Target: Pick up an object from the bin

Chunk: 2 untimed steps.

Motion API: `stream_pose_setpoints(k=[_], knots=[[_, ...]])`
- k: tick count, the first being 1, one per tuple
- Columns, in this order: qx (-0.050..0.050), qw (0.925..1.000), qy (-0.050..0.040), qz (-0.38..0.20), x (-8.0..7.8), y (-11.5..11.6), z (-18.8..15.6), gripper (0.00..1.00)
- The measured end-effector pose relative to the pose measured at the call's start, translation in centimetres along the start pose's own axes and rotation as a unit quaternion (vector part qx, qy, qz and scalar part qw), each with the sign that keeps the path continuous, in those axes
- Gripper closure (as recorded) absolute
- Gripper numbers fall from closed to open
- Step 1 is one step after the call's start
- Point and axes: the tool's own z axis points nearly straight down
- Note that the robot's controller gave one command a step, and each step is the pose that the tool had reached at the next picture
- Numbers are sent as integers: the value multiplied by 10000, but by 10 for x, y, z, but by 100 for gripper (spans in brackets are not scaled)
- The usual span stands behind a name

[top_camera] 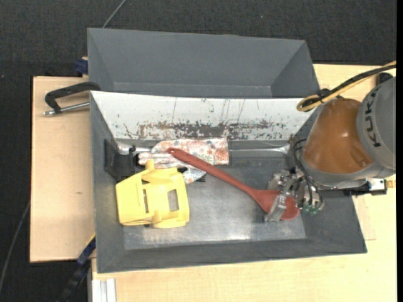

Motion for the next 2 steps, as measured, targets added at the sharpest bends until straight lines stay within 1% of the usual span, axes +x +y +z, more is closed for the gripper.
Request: stream_pose_setpoints(k=[2], knots=[[-1,10000,-2,-1,0,0,-1,100]])
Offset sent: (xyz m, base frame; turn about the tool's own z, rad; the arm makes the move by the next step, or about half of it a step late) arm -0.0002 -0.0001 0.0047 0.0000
